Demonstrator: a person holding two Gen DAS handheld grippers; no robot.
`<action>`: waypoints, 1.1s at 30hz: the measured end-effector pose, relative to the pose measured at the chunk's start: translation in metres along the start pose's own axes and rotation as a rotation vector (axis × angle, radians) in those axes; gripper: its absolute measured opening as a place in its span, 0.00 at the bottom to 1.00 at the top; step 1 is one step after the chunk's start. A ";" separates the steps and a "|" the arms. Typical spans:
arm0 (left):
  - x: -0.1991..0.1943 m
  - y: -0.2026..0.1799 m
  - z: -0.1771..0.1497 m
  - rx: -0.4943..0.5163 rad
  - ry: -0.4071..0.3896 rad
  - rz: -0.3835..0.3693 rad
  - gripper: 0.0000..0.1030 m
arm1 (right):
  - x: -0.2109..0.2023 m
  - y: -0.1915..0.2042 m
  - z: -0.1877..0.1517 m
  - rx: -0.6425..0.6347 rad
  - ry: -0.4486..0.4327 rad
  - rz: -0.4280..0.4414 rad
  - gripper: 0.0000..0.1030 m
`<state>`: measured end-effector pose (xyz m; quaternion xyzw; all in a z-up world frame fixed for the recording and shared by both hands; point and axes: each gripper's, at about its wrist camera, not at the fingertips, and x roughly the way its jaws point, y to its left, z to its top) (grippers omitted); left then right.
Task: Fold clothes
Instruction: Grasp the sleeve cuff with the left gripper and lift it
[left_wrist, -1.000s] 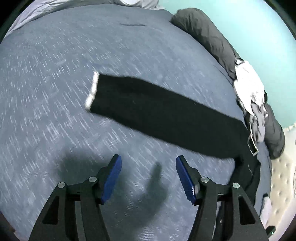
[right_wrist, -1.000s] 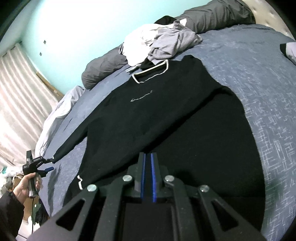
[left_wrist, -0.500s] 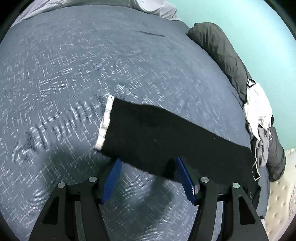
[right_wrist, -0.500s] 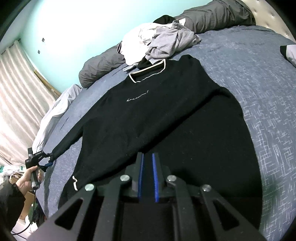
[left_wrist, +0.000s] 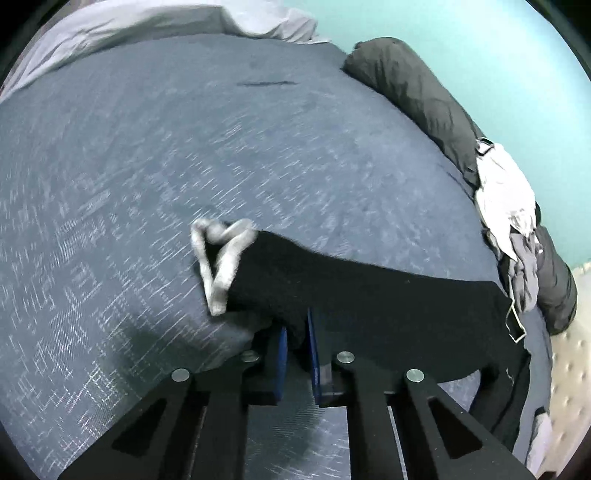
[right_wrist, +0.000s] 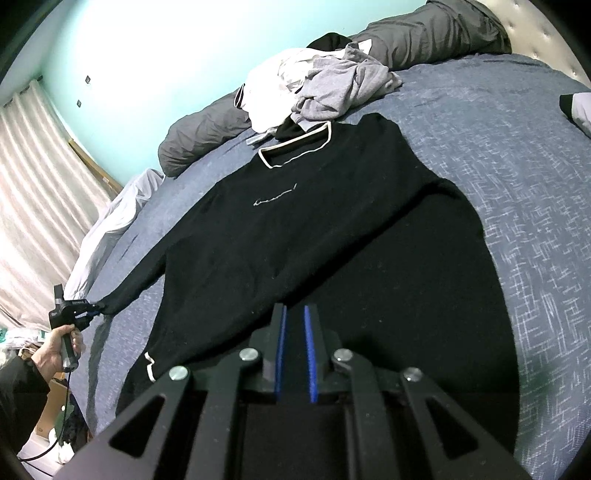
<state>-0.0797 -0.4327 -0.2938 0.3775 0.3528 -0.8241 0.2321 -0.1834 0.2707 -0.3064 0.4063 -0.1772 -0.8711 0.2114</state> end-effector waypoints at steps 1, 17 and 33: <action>-0.003 -0.006 0.001 0.014 -0.004 -0.006 0.10 | 0.000 0.000 0.000 0.000 -0.001 0.000 0.09; -0.045 -0.168 0.001 0.239 -0.050 -0.188 0.09 | -0.003 -0.006 0.000 0.030 -0.009 0.014 0.09; -0.046 -0.368 -0.075 0.475 0.031 -0.409 0.09 | -0.010 -0.024 0.006 0.060 -0.028 -0.014 0.09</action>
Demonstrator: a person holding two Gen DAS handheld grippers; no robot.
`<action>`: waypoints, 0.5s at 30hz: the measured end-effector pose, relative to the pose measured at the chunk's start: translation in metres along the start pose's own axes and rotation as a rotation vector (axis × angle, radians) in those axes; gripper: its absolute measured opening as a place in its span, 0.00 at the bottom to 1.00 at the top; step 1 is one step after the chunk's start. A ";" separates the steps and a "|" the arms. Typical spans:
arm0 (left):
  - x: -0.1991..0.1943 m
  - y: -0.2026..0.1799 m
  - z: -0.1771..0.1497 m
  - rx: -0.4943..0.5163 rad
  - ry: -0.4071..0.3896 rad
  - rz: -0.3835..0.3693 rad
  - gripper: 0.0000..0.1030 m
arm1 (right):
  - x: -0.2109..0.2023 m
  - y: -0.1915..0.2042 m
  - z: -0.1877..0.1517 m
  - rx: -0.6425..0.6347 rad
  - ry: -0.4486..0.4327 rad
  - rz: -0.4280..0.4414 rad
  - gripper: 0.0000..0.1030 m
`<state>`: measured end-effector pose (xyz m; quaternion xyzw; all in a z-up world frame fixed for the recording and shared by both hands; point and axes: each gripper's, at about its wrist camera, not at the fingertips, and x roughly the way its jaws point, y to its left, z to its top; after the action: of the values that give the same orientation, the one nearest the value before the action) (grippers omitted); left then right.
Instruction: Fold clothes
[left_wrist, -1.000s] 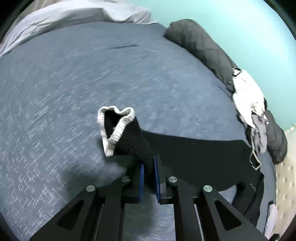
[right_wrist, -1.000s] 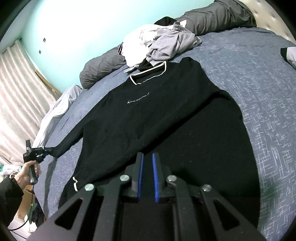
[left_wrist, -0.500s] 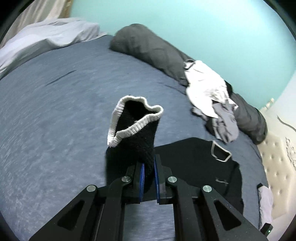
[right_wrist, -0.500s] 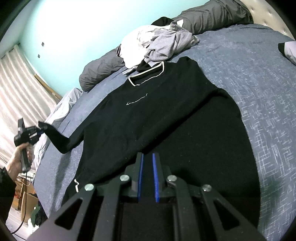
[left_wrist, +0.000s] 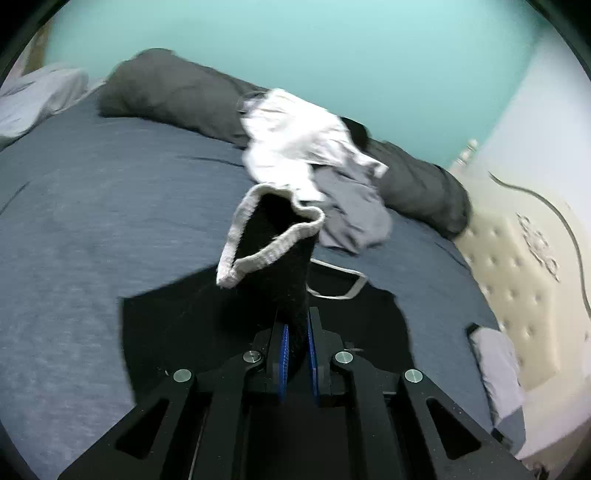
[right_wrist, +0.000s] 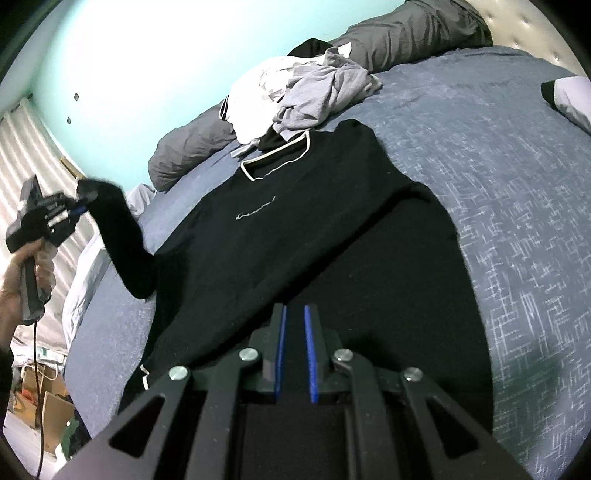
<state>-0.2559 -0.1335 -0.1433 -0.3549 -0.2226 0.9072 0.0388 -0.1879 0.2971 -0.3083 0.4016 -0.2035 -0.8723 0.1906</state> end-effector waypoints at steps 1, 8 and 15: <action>0.005 -0.013 -0.001 0.014 0.007 -0.017 0.09 | -0.001 -0.001 0.001 0.003 -0.001 0.000 0.09; 0.036 -0.106 -0.031 0.164 0.098 -0.140 0.09 | -0.007 -0.011 0.006 0.031 -0.021 0.002 0.09; 0.082 -0.161 -0.108 0.309 0.256 -0.155 0.09 | -0.016 -0.026 0.011 0.072 -0.047 -0.015 0.09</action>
<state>-0.2600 0.0704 -0.1948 -0.4387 -0.1010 0.8724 0.1905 -0.1911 0.3292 -0.3044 0.3889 -0.2362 -0.8751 0.1649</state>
